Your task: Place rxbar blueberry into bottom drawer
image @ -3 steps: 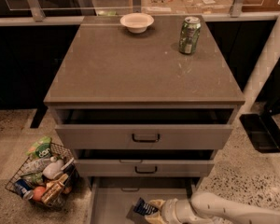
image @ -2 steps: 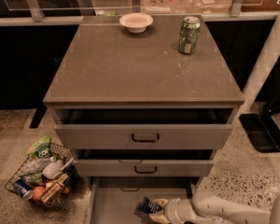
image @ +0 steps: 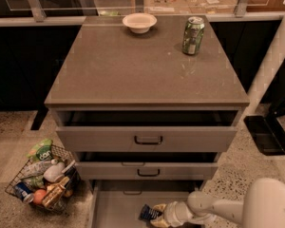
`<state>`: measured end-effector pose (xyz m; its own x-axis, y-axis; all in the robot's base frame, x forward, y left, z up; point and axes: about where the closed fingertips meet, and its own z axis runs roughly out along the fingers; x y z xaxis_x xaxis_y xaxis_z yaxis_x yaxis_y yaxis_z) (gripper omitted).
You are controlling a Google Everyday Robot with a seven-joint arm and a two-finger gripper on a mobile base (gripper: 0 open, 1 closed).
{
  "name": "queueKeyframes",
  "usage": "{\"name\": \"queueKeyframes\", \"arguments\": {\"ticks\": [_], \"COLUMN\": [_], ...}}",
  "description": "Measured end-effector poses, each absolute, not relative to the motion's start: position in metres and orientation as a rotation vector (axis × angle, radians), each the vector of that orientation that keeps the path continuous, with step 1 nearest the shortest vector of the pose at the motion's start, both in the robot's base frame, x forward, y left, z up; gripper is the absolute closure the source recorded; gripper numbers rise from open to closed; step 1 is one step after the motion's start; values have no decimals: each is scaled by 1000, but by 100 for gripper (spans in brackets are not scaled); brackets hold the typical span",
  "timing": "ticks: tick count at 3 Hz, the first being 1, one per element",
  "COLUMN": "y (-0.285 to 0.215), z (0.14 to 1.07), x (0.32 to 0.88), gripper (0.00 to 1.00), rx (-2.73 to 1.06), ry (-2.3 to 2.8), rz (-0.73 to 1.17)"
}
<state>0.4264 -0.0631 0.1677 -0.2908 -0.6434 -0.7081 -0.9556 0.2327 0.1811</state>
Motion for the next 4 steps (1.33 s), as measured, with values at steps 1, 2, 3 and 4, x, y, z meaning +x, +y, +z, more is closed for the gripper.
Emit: {"name": "queueKeyframes", "arguments": {"ticks": [1,2,3,4], "y": [-52,-63,-62,-60], "z": [140,126,125,124], "x": [424,420,420,418], "gripper": [100,100,83,61], "rx": [-1527,-1517,-1516,-1516], "ry": [2039,2105,2107,2107], "rz": [868,836,834,839]}}
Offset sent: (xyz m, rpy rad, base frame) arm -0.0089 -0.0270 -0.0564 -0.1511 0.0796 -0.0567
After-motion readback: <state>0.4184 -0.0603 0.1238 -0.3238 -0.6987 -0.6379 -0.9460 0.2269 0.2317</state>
